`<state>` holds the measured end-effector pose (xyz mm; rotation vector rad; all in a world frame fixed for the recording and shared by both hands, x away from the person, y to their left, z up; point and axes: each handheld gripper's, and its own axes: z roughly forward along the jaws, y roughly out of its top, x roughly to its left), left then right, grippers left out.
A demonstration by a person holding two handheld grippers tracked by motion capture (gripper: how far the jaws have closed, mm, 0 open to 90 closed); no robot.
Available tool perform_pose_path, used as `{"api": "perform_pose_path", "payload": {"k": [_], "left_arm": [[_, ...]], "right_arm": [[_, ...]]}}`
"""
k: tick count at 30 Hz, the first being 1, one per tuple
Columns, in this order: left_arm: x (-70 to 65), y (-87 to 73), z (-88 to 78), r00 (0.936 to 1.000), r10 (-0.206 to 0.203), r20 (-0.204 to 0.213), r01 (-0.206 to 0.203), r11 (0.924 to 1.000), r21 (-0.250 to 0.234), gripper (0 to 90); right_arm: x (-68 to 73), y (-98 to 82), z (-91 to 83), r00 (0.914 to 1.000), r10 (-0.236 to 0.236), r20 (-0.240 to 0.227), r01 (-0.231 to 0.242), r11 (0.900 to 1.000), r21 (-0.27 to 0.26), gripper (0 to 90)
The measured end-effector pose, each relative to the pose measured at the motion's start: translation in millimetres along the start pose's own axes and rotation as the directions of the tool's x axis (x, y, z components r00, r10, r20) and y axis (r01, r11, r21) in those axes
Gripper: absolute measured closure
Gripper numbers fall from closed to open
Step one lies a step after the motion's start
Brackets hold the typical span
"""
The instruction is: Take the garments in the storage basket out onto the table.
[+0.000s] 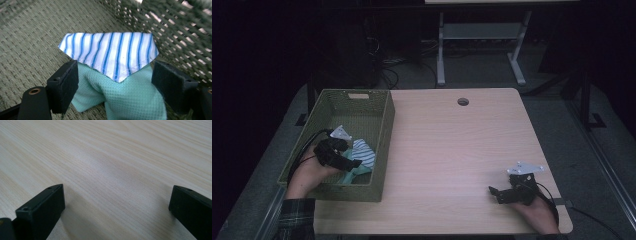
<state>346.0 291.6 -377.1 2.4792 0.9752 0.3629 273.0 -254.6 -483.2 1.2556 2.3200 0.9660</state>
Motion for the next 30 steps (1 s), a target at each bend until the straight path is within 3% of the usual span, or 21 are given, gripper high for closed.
{"api": "perform_pose_path", "payload": {"k": [5, 16, 20, 23, 28, 30], "left_arm": [[1.7, 1.0, 9.5, 0.9997, 0.017, 0.018, -0.018, 0.9994, 0.031, 18.6], [4.2, -3.6, 28.3, 0.9994, 0.0, 0.036, -0.003, 0.9959, 0.09, 17.8], [5.7, -4.9, 30.3, 0.999, -0.021, 0.04, 0.017, 0.9957, 0.091, 20.8], [6.5, -5.4, 31.0, 0.9988, -0.027, 0.041, 0.023, 0.995, 0.097, 30.4], [8.4, -6.3, 29.4, 0.9982, -0.032, 0.05, 0.026, 0.9941, 0.105, 61.8], [9.8, -6.5, 28.7, 0.9971, -0.051, 0.056, 0.045, 0.9934, 0.105, 69.3]], "right_arm": [[0.0, 0.0, 0.0, 1.0, 0.0, 0.0, 0.0, 1.0, 0.0, 0.1], [0.1, 0.1, 0.0, 1.0, 0.002, 0.0, -0.002, 1.0, 0.0, 0.1], [0.0, 0.1, 0.0, 1.0, 0.001, 0.0, -0.001, 1.0, 0.0, 0.1], [0.1, 0.1, 0.0, 1.0, 0.001, 0.0, -0.001, 1.0, 0.0, 0.1], [0.1, 0.1, 0.0, 1.0, 0.001, 0.0, -0.001, 1.0, 0.0, 0.1], [0.0, 0.1, 0.0, 1.0, 0.0, 0.0, 0.0, 1.0, 0.0, 0.1]]}}
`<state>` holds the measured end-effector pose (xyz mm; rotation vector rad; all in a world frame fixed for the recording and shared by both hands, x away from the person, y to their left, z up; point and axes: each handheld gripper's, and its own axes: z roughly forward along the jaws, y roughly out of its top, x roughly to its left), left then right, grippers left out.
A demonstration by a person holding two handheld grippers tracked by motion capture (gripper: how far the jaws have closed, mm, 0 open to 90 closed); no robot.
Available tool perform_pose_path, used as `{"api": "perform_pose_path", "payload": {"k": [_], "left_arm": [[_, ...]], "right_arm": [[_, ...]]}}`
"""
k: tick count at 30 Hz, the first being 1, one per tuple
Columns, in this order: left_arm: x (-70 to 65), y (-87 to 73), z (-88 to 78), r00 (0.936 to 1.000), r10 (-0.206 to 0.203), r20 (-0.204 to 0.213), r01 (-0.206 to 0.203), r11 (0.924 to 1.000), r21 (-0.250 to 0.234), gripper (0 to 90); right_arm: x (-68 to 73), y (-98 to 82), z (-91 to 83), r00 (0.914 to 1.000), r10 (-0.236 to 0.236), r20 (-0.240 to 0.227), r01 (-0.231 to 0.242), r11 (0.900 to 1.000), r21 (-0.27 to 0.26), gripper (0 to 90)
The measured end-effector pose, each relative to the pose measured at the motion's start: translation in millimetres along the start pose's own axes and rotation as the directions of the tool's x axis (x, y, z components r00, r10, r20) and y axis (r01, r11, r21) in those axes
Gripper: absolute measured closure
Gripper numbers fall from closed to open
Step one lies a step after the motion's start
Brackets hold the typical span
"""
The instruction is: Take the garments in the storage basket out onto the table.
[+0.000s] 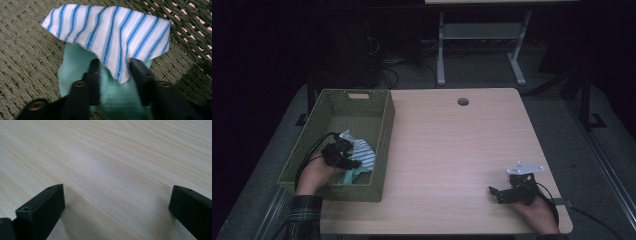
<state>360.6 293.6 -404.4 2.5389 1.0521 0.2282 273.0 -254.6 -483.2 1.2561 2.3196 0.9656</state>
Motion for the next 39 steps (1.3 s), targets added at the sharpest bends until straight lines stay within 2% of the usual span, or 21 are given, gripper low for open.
{"api": "perform_pose_path", "payload": {"k": [3, 5, 10, 15, 19, 22, 25, 30, 33, 38, 39], "left_arm": [[1.0, 0.3, -1.3, 0.9999, -0.012, 0.0, 0.012, 0.9999, -0.01, 75.7], [1.0, 1.0, -3.6, 0.9995, -0.032, 0.004, 0.032, 0.999, -0.031, 76.4], [1.6, 2.6, -11.2, 0.9996, -0.028, 0.008, 0.029, 0.9975, -0.064, 76.8], [-0.2, 7.0, -27.2, 0.9973, -0.074, -0.004, 0.073, 0.9876, -0.139, 77.0], [-3.4, 10.7, -41.3, 0.9983, -0.056, -0.015, 0.053, 0.9845, -0.167, 77.0], [-5.4, 14.3, -52.0, 0.9977, -0.063, -0.025, 0.057, 0.978, -0.201, 77.0], [-6.6, 17.4, -60.2, 0.9959, -0.088, -0.019, 0.081, 0.9679, -0.238, 77.0], [-8.4, 20.8, -72.7, 0.9958, -0.09, -0.015, 0.083, 0.9582, -0.274, 77.0], [-9.9, 23.0, -82.4, 0.9955, -0.094, -0.013, 0.085, 0.9462, -0.312, 77.1], [-11.9, 26.1, -96.8, 0.9949, -0.1, -0.013, 0.089, 0.9304, -0.356, 77.2], [-12.3, 26.9, -99.9, 0.9952, -0.097, -0.002, 0.09, 0.9241, -0.372, 77.3]], "right_arm": [[0.1, 0.0, 0.0, 1.0, 0.001, 0.0, -0.001, 1.0, 0.0, 0.1], [0.0, 0.0, 0.0, 1.0, 0.001, 0.0, -0.001, 1.0, 0.0, 0.1], [0.0, 0.0, 0.0, 1.0, 0.0, 0.0, 0.0, 1.0, 0.0, 0.1], [0.1, 0.0, 0.0, 1.0, 0.001, 0.0, -0.001, 1.0, 0.0, 0.1], [0.1, 0.0, 0.0, 1.0, 0.001, 0.0, -0.001, 1.0, 0.0, 0.1], [0.1, 0.0, 0.0, 1.0, 0.001, 0.0, -0.001, 1.0, 0.0, 0.1], [0.0, 0.0, 0.0, 1.0, -0.001, 0.0, 0.001, 1.0, 0.001, 0.1], [0.1, 0.0, 0.0, 1.0, 0.001, 0.0, -0.001, 1.0, 0.0, 0.1], [0.0, 0.0, 0.0, 1.0, 0.001, 0.0, -0.001, 1.0, 0.0, 0.1], [0.0, 0.0, 0.0, 1.0, 0.001, 0.0, -0.001, 1.0, 0.0, 0.1], [-0.1, 0.0, 0.0, 1.0, 0.0, 0.001, 0.0, 1.0, -0.001, 0.1]]}}
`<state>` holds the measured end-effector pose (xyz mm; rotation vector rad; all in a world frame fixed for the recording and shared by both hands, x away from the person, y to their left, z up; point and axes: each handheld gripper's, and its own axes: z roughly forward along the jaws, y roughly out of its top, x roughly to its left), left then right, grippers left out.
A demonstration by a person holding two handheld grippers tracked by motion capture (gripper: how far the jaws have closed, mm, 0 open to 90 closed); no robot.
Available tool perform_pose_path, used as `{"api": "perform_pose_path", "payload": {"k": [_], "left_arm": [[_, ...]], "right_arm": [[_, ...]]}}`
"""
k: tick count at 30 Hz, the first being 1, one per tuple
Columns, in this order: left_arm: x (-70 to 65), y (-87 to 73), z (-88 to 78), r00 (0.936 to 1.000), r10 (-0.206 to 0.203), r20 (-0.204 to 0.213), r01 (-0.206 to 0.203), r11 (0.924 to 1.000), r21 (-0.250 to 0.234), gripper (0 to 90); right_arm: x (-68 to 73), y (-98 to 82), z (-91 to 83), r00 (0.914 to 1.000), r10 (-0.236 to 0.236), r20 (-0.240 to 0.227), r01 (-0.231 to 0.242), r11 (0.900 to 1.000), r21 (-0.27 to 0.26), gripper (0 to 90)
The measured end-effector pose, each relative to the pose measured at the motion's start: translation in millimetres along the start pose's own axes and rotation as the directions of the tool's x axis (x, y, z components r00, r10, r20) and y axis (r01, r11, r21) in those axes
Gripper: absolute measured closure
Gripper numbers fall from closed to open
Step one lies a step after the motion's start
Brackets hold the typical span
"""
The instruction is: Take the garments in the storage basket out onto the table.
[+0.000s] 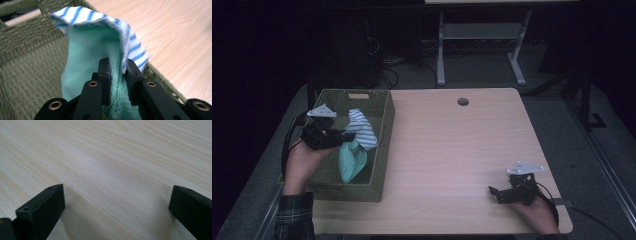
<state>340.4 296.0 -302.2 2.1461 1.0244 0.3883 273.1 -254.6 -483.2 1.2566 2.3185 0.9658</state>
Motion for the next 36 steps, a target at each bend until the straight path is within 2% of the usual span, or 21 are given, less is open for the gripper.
{"api": "perform_pose_path", "payload": {"k": [2, 7, 17, 23, 27, 36], "left_arm": [[-1.0, 2.3, -2.8, 0.9998, -0.012, 0.015, 0.012, 0.9997, -0.023, 77.3], [-5.6, 12.9, -8.9, 0.9996, 0.012, 0.025, -0.011, 0.9991, -0.041, 77.3], [-15.7, 34.5, -22.8, 0.9982, 0.027, 0.054, -0.021, 0.994, -0.107, 77.5], [-25.2, 43.1, -25.2, 0.9947, 0.031, 0.098, -0.014, 0.9857, -0.168, 77.6], [-32.1, 49.8, -26.0, 0.9927, 0.042, 0.113, -0.019, 0.9805, -0.195, 77.6], [-44.8, 62.2, -25.2, 0.9876, 0.061, 0.145, -0.019, 0.9614, -0.275, 77.5]], "right_arm": [[-0.1, 0.1, 0.1, 1.0, 0.001, 0.002, -0.001, 1.0, 0.0, 0.1], [0.0, 0.2, 0.1, 1.0, 0.003, 0.003, -0.003, 1.0, 0.0, 0.1], [0.3, 0.2, 0.0, 1.0, 0.008, 0.002, -0.008, 1.0, 0.003, 0.1], [0.3, 0.2, 0.0, 1.0, 0.008, 0.002, -0.008, 1.0, 0.003, 0.1], [0.3, 0.2, 0.0, 1.0, 0.008, 0.002, -0.008, 1.0, 0.003, 0.1], [0.3, 0.2, 0.0, 1.0, 0.007, 0.002, -0.008, 1.0, 0.003, 0.1]]}}
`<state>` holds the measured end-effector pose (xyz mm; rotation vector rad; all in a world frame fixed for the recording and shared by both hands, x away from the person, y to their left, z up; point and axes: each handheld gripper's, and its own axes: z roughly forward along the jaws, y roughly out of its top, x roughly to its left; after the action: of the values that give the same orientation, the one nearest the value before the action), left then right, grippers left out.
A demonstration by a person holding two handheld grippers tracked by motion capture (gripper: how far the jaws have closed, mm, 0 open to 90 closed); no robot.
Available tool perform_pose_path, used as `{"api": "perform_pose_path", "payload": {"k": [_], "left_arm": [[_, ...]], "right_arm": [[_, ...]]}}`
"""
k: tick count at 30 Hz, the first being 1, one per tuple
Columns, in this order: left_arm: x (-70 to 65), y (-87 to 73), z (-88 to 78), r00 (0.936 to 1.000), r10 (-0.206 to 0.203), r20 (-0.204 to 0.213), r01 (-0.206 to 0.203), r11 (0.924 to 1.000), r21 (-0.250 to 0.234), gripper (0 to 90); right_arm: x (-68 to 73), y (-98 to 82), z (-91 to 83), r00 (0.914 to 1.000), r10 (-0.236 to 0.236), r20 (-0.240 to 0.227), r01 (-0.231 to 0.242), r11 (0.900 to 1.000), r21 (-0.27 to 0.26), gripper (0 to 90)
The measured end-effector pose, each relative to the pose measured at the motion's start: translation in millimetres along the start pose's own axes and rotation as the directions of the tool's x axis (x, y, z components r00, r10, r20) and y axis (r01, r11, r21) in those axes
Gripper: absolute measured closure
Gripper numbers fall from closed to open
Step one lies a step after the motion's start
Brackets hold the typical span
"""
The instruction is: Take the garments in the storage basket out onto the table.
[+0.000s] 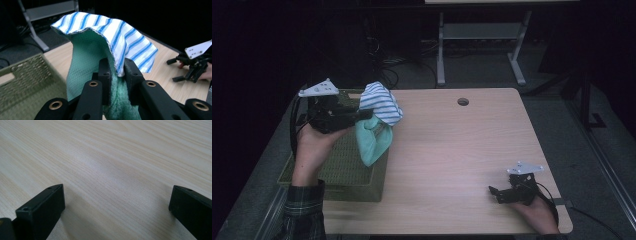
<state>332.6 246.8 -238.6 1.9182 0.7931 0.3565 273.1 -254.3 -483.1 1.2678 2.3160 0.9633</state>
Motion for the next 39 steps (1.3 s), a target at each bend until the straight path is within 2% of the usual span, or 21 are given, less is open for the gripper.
{"api": "perform_pose_path", "payload": {"k": [10, 15, 23, 31, 34, 39], "left_arm": [[-17.3, 0.9, 20.7, 0.9989, 0.029, 0.037, -0.028, 0.9992, -0.027, 77.5], [-24.4, -0.8, 28.4, 0.9974, 0.029, 0.066, -0.026, 0.9981, -0.055, 77.5], [-30.4, -4.4, 45.9, 0.9954, 0.032, 0.09, -0.028, 0.9982, -0.053, 77.4], [-40.1, -9.1, 65.9, 0.9894, 0.046, 0.138, -0.04, 0.9983, -0.042, 77.4], [-44.3, -10.6, 71.5, 0.9885, 0.046, 0.144, -0.042, 0.9985, -0.035, 77.4], [-54.5, -9.8, 80.9, 0.9824, 0.059, 0.177, -0.054, 0.9979, -0.038, 77.4]], "right_arm": [[-0.3, 0.0, 0.1, 1.0, -0.004, 0.002, 0.004, 1.0, -0.002, 0.1], [-0.4, 0.0, 0.2, 1.0, -0.005, 0.001, 0.005, 1.0, -0.003, 0.1], [-0.4, 0.0, 0.2, 1.0, -0.005, 0.001, 0.005, 1.0, -0.003, 0.1], [-0.4, 0.3, 0.4, 1.0, -0.004, 0.001, 0.004, 1.0, -0.004, 0.1], [-0.4, 0.2, 0.4, 1.0, -0.005, 0.001, 0.005, 1.0, -0.004, 0.1], [-0.6, 0.2, 0.3, 1.0, -0.007, 0.001, 0.007, 1.0, -0.003, 0.1]]}}
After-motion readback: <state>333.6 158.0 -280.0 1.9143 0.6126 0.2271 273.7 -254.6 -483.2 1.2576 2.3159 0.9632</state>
